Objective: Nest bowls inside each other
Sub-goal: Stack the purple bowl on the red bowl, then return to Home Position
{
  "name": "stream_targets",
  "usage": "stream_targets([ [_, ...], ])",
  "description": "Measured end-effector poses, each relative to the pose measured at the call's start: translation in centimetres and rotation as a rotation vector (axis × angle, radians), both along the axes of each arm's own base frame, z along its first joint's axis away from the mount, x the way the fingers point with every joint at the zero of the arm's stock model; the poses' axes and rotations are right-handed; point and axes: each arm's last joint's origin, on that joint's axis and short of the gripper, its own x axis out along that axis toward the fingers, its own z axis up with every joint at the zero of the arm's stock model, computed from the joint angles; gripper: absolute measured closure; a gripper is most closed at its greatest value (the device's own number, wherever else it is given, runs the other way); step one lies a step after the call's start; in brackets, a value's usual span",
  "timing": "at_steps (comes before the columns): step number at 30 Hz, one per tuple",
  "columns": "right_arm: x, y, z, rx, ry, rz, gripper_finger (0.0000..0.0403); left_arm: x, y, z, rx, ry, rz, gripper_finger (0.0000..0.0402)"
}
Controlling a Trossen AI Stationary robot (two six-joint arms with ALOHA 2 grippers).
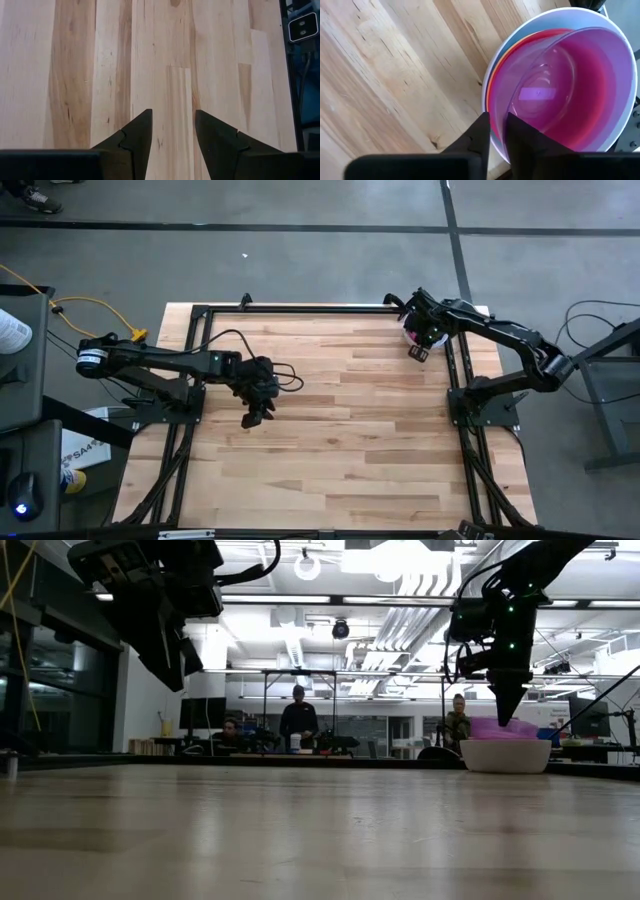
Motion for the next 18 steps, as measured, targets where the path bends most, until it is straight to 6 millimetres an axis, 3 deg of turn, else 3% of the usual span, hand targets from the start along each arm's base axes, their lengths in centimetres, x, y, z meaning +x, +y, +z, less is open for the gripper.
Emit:
stream_targets([
  [9, -0.07, -0.04, 0.01, -0.016, 0.016, -0.023, 0.0296, 0.00, 0.01, 0.01, 0.000, 0.000, 0.000, 0.0252],
  [18, -0.16, -0.11, 0.03, -0.043, 0.046, -0.037, 0.0280, 0.00, 0.00, 0.01, 0.000, 0.000, 0.000, 0.0252],
])
